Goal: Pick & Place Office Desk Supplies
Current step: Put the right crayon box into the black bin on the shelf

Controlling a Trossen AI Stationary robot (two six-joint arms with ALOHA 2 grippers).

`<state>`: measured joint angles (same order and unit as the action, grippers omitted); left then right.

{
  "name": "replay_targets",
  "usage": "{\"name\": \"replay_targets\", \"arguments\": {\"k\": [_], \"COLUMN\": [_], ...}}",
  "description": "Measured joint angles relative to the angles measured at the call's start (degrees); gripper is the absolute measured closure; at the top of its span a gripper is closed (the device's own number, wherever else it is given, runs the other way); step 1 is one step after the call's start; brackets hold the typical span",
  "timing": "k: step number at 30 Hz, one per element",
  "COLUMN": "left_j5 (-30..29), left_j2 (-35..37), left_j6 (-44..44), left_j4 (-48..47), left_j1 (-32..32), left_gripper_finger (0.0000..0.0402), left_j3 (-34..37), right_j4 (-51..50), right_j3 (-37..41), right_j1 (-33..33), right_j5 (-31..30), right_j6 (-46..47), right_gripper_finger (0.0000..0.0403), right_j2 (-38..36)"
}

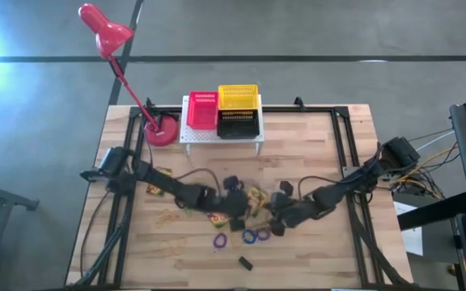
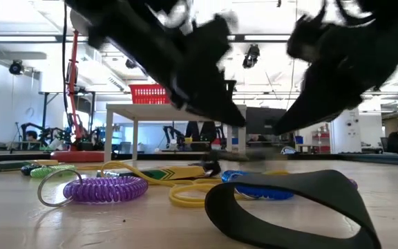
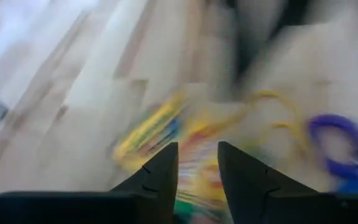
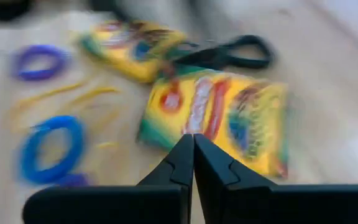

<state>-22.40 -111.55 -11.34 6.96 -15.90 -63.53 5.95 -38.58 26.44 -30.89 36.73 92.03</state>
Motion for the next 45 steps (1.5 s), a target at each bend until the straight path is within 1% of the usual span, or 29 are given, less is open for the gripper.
{"name": "replay_targets", "arguments": {"k": [3, 7, 9, 11, 12, 15, 17, 18, 19, 20, 22, 26, 28, 32, 35, 38, 41, 45], "left_j5": [-6.4, -16.6, -18.8, -16.7, -13.8, -0.8, 9.7, 13.9, 17.4, 19.0, 19.4, 17.2, 16.4, 14.0, 13.8, 14.1, 14.2, 12.7], "left_j2": [0.1, 0.4, 1.3, 2.6, 3.3, 4.0, 3.8, 3.2, 2.7, 2.0, 0.7, -1.2, -1.9, -3.2, -4.2, -5.3, -6.2, -6.8], "left_j6": [3.7, 8.2, 8.0, 6.1, 4.9, 2.6, 2.5, 2.5, 2.5, 2.5, 2.5, 0.4, -1.7, -5.7, -7.2, -8.3, -8.7, -8.7], "left_j4": [0.8, 2.3, 0.3, -3.5, -5.2, -7.9, -7.8, -7.0, -6.4, -6.8, -6.8, -6.2, -6.3, -5.7, -4.9, -3.4, -1.0, 1.2], "left_j1": [-3.0, -5.0, -5.6, -5.6, -5.4, -4.2, -3.9, -3.8, -3.8, -3.8, -3.7, -2.4, -1.4, 1.0, 2.7, 4.2, 5.1, 5.6], "left_gripper_finger": [0.0284, 0.0284, 0.0284, 0.0284, 0.0284, 0.0284, 0.0284, 0.0284, 0.0284, 0.0284, 0.0284, 0.0284, 0.0284, 0.0284, 0.0284, 0.0284, 0.0284, 0.0284], "left_j3": [0.0, 0.0, 0.0, 0.0, 0.0, 0.0, 0.1, 0.1, 0.0, 0.0, 0.1, 0.1, 0.1, 0.1, 0.1, 0.1, 0.1, 0.1], "right_j4": [-6.2, -9.4, -12.0, -15.1, -16.9, -20.8, -20.7, -20.4, -19.7, -18.2, -14.2, -3.4, 0.1, 5.0, 9.6, 13.0, 13.0, 13.6], "right_j3": [-2.1, -5.0, -6.3, -6.9, -7.0, -6.0, -4.8, -4.2, -3.7, -3.1, -1.3, 2.7, 4.4, 7.8, 9.7, 10.5, 9.3, 7.7], "right_j1": [0.0, 0.2, 0.0, -0.6, -1.2, -4.0, -6.4, -7.8, -9.3, -10.9, -14.5, -21.6, -24.9, -31.1, -33.5, -34.1, -34.1, -34.1], "right_j5": [-3.5, -5.6, -5.7, -5.6, -5.2, -1.6, 1.8, 4.2, 6.6, 9.4, 15.2, 26.2, 30.9, 37.7, 42.6, 45.3, 46.8, 51.0], "right_j6": [0.5, -2.8, -1.7, 1.6, 3.7, 7.0, 7.0, 6.6, 6.2, 5.2, 2.1, -1.8, -2.2, -2.8, -3.6, -4.0, -4.1, -4.5], "right_gripper_finger": [0.0394, 0.0394, 0.0394, 0.0394, 0.0394, 0.0383, 0.0364, 0.0352, 0.0338, 0.0323, 0.0292, 0.0230, 0.0204, 0.0164, 0.0147, 0.0139, 0.0140, 0.0150], "right_j2": [0.0, 0.0, 0.0, 0.0, -0.1, -0.7, -1.1, -1.4, -1.6, -1.8, -2.2, -2.8, -2.9, -2.3, -1.8, -0.7, 1.6, 4.8]}}
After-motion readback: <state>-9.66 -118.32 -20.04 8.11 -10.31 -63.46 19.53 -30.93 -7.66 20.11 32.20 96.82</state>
